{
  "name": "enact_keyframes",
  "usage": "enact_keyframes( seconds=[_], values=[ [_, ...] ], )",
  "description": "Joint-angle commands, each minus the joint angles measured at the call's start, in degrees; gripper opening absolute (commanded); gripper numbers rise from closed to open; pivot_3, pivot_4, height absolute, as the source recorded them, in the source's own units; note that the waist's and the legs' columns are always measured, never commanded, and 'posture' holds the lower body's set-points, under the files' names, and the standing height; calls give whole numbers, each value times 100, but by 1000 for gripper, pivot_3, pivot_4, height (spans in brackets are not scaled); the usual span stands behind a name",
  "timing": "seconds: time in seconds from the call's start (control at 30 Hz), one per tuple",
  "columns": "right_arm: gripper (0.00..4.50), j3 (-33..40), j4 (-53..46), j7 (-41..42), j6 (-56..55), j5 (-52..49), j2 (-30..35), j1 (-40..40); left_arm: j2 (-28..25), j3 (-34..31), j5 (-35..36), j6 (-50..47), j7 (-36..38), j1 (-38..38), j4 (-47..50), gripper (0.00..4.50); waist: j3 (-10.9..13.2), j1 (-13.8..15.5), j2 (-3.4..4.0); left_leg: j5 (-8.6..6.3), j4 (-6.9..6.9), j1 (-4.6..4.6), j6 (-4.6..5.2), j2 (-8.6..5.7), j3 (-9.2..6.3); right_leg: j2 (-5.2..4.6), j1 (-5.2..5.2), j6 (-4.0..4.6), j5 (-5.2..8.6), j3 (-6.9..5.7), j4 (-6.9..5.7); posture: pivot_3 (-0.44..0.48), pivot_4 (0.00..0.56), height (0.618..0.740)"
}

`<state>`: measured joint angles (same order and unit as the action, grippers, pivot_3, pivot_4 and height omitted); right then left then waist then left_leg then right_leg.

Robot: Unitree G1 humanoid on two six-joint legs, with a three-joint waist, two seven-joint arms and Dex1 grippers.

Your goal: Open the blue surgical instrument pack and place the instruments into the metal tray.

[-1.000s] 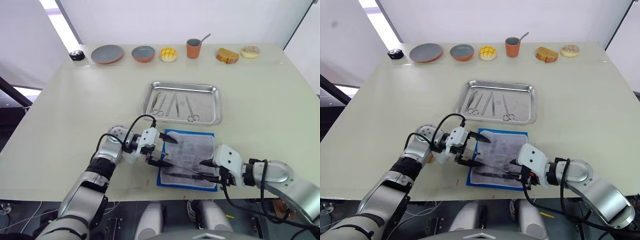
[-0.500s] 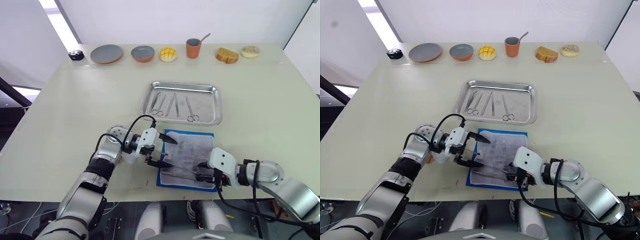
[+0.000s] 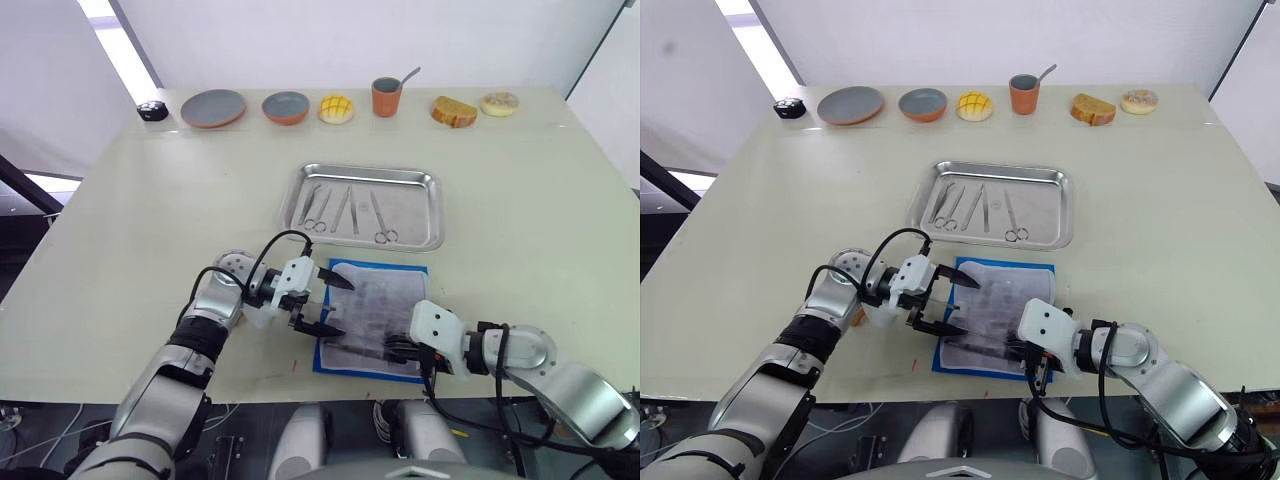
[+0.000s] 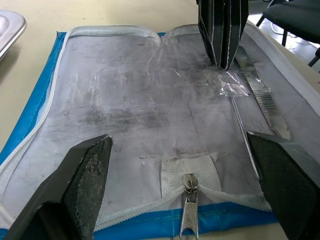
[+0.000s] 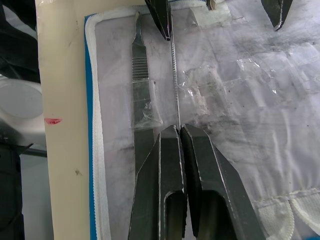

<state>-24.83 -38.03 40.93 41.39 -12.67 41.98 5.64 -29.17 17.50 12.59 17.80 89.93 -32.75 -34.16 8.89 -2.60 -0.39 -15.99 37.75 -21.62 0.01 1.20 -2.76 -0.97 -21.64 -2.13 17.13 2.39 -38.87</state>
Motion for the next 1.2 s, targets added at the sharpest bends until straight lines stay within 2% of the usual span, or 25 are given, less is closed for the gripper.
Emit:
enact_keyframes(
  seconds=[0.03, 0.27, 0.43, 0.67, 0.97, 1.2],
  values=[
    [17, 94, -235, 45, 409, 40, 188, 175, -125, 111, -233, -88, 249, 216, -255, 4500, 0, -1, 0, 0, 1, 0, 0, 0, 0, 0, 0, 0, 0, 0, 0, 0, 150, 740],
    [17, 192, -718, 135, 1366, -181, 395, 782, -81, 118, -274, 8, 208, 218, -386, 4500, 1, 0, 1, 0, 5, -3, 0, 0, -3, 0, -1, 2, -1, -2, -2, 0, 150, 740],
    [17, 10, -1094, 344, 2062, -330, 622, 1637, -63, 136, -290, 21, 181, 246, -369, 4500, 2, 2, 5, 0, 7, -4, 0, 0, -4, -1, -2, 3, -2, -3, -3, 0, 150, 740],
    [17, -147, -1329, 445, 2654, -542, 884, 2308, -86, 139, -275, -88, 148, 299, -175, 4500, 3, 7, 7, 0, 8, -9, 0, -1, -7, -5, -5, 4, -2, -7, -1, 0, 150, 740],
    [17, -12, -1401, 531, 2625, -687, 1306, 2265, -73, 116, -287, -108, 92, 292, -165, 4500, 3, 7, 7, 0, 9, -11, 0, -2, -5, -8, -5, 5, -3, -7, 2, 0, 150, 740],
    [17, 362, -1499, 710, 2517, -838, 1870, 2050, -78, 106, -293, -97, 78, 291, -176, 4500, 3, 9, 7, 0, 9, -12, 0, -1, -5, -8, -5, 5, -3, -6, 3, 0, 150, 740]
  ],
)
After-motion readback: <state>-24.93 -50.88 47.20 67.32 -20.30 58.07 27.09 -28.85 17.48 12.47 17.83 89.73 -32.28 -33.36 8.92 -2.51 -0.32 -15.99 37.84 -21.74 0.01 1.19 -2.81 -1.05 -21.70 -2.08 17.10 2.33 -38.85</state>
